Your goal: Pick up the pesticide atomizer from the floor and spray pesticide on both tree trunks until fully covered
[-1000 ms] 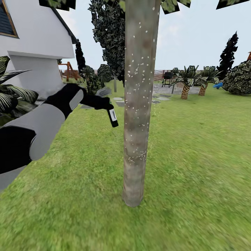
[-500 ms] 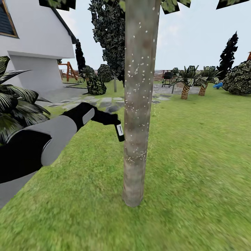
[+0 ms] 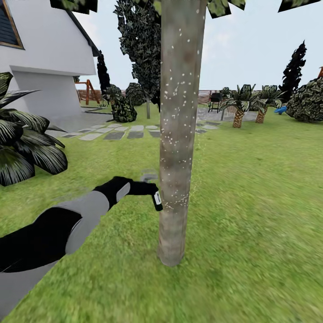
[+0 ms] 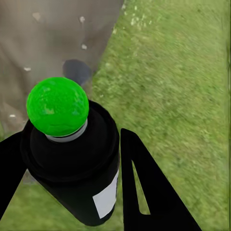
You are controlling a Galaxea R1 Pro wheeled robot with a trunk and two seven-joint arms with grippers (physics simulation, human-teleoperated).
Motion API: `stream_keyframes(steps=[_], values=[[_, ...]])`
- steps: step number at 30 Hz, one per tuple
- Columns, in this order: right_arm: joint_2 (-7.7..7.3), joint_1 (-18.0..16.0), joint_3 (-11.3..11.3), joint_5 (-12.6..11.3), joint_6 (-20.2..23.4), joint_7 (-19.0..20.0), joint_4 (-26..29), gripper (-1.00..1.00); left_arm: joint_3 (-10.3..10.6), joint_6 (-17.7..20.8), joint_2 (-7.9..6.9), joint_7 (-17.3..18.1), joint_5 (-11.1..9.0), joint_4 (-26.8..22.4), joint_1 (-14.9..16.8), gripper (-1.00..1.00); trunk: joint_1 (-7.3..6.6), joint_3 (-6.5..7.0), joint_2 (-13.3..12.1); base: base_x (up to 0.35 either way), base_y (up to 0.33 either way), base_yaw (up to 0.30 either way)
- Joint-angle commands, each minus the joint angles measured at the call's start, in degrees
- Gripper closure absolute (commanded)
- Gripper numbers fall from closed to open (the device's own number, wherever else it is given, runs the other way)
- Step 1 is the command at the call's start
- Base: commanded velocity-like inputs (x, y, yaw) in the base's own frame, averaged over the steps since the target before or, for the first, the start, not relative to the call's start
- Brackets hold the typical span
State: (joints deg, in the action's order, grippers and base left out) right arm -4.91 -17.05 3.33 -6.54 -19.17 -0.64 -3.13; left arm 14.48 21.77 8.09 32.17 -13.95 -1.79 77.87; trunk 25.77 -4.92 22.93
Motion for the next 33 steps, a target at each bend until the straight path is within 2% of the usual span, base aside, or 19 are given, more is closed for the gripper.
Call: stream_keyframes(steps=[1,3,6,8,11,17,27,33], values=[[0.00,0.0,0.0,0.0,0.0,0.0,0.0,-1.00,0.3,-2.8,0.23,-0.2,0.2,0.0,-2.6,1.00,0.01,0.01,0.0,0.000,0.000,0.000],[-0.01,0.0,0.0,0.1,0.0,0.0,0.0,-1.00,0.3,-7.4,0.35,-0.4,0.3,0.0,-6.3,1.00,0.01,0.01,0.0,0.000,0.000,0.000],[0.04,0.0,0.1,0.4,0.0,0.1,0.0,-1.00,0.3,-14.2,0.43,-0.6,0.3,0.0,-13.9,1.00,0.01,0.01,0.0,0.000,0.000,0.000],[0.15,0.0,0.1,0.7,0.0,0.2,0.0,-1.00,0.3,-17.9,0.41,-0.4,0.4,0.0,-16.2,1.00,0.01,0.01,0.0,0.000,0.000,0.000],[0.32,0.0,0.2,0.8,0.0,0.2,0.0,-1.00,0.4,-19.4,0.36,-0.3,0.4,0.0,-17.0,1.00,0.01,0.01,0.0,0.000,0.107,0.000],[0.34,0.0,0.2,0.8,0.0,0.1,0.0,-1.00,0.3,-19.5,0.24,-0.7,1.4,0.0,-17.1,1.00,0.01,0.01,0.0,0.000,0.318,0.000],[0.34,0.0,0.2,0.8,0.0,0.1,0.0,-1.00,0.4,-19.1,0.09,-0.7,1.6,-0.1,-17.1,1.00,0.01,0.02,0.0,0.097,0.349,-0.004],[0.34,0.0,0.2,0.8,0.0,0.1,0.0,-1.00,0.4,-19.1,0.09,-0.7,1.6,-0.1,-17.1,1.00,0.01,0.21,0.0,0.101,0.350,-0.213]])
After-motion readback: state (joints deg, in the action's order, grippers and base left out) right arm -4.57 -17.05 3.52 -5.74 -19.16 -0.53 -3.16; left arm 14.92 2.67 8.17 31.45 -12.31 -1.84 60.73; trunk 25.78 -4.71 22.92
